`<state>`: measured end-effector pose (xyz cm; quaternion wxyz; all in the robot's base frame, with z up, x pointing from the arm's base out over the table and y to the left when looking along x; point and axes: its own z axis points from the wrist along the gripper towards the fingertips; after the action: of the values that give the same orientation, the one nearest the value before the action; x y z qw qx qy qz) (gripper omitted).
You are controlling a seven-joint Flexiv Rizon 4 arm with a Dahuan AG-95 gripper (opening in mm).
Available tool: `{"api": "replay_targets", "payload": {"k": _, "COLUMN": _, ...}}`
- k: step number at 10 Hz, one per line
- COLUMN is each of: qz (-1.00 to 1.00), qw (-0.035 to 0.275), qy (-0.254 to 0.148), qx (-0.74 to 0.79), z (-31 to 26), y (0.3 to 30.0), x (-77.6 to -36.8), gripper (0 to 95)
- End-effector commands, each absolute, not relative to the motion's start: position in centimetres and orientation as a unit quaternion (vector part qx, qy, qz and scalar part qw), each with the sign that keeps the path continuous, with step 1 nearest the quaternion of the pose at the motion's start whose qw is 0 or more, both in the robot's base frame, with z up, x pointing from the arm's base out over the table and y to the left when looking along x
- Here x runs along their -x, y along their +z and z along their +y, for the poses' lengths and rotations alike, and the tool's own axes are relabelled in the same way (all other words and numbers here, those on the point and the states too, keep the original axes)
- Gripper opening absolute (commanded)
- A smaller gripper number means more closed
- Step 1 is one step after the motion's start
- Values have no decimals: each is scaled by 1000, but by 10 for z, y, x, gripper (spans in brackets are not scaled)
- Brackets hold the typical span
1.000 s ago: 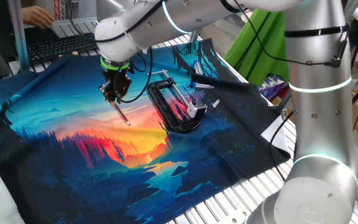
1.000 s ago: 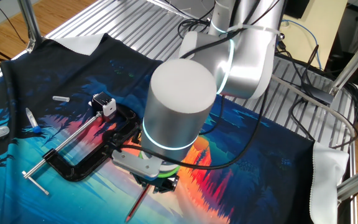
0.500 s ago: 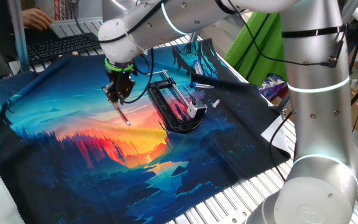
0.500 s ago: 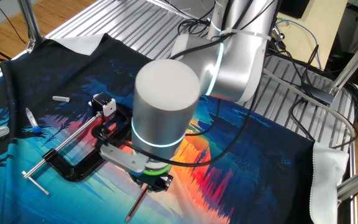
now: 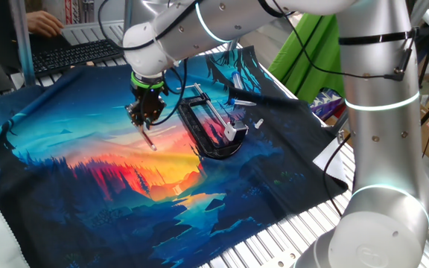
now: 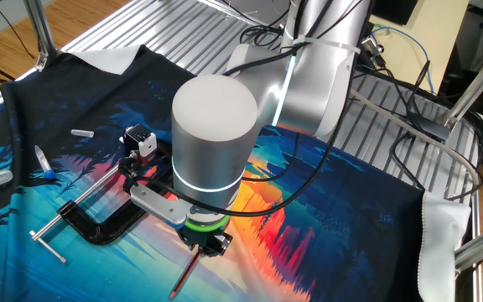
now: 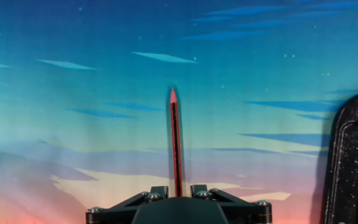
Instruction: Insert the pencil into the pencil sharpener
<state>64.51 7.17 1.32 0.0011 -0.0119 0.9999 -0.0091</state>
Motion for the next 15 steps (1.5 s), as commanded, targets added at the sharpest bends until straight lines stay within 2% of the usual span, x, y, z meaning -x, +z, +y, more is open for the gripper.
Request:
{"api": "replay_targets", "payload": {"k": 1, "qz": 1000, "qw": 1, "qy": -8, "qx": 12, "z": 72, "y": 10, "x": -645, "gripper": 190}}
{"api": "replay_targets", "payload": {"k": 7, "qz": 1000, "qw": 3, "qy": -7, "qx": 11, "z": 73, "y": 2, "x": -642, "gripper": 190}}
{"api": "replay_targets", "payload": {"k": 8, "qz": 1000, "qw": 2, "qy": -7, "qx": 12, "z": 73, "y": 2, "x": -642, "gripper": 0}}
{"api": "replay_targets", "payload": {"k": 15, "qz": 1000, "qw": 1, "qy": -3, "qx": -2, "z": 72, "y": 8, "x": -639, "gripper": 0}}
